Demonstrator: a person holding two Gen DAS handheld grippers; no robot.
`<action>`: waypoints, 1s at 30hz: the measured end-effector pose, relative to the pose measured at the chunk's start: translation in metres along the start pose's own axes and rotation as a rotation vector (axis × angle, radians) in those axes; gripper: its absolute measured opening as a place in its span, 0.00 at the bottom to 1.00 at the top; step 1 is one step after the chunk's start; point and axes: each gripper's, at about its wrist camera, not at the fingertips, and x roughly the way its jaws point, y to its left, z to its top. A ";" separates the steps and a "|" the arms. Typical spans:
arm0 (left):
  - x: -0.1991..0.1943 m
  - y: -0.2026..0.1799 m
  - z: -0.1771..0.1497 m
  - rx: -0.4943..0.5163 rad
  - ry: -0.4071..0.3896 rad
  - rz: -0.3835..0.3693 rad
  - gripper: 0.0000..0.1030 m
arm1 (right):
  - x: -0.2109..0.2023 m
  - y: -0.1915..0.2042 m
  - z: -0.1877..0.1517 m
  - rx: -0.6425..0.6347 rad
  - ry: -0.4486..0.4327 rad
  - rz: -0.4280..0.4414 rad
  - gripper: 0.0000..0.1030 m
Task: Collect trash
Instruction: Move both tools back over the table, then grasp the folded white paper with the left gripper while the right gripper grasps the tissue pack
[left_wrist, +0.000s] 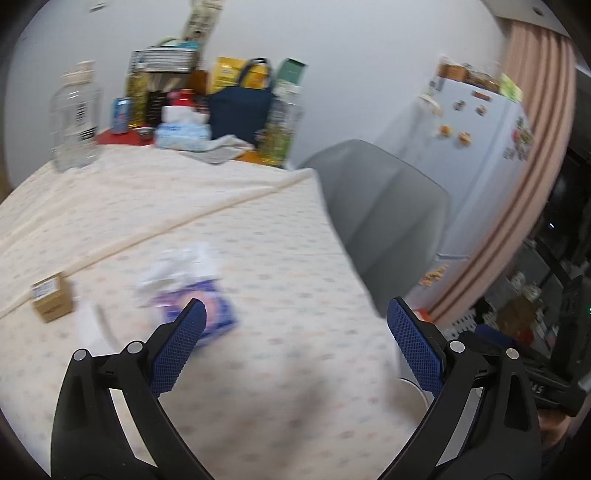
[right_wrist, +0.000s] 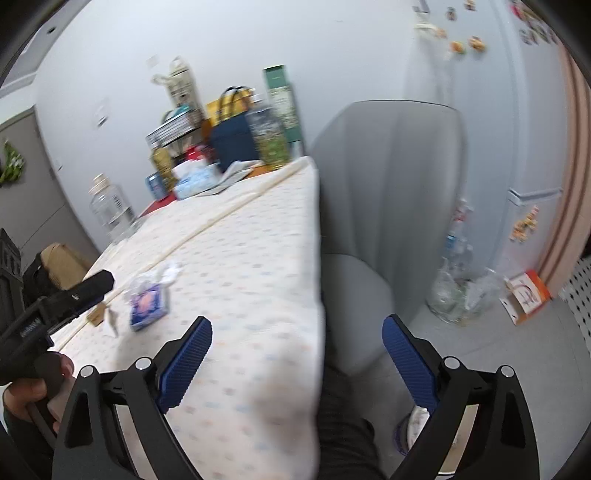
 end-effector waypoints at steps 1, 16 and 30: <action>-0.004 0.011 0.000 -0.019 -0.005 0.018 0.94 | 0.004 0.011 0.002 -0.021 0.006 0.013 0.87; -0.020 0.120 -0.021 -0.196 0.027 0.154 0.89 | 0.056 0.126 0.005 -0.190 0.113 0.138 0.79; 0.019 0.132 -0.027 -0.149 0.156 0.290 0.68 | 0.076 0.153 0.010 -0.219 0.137 0.158 0.79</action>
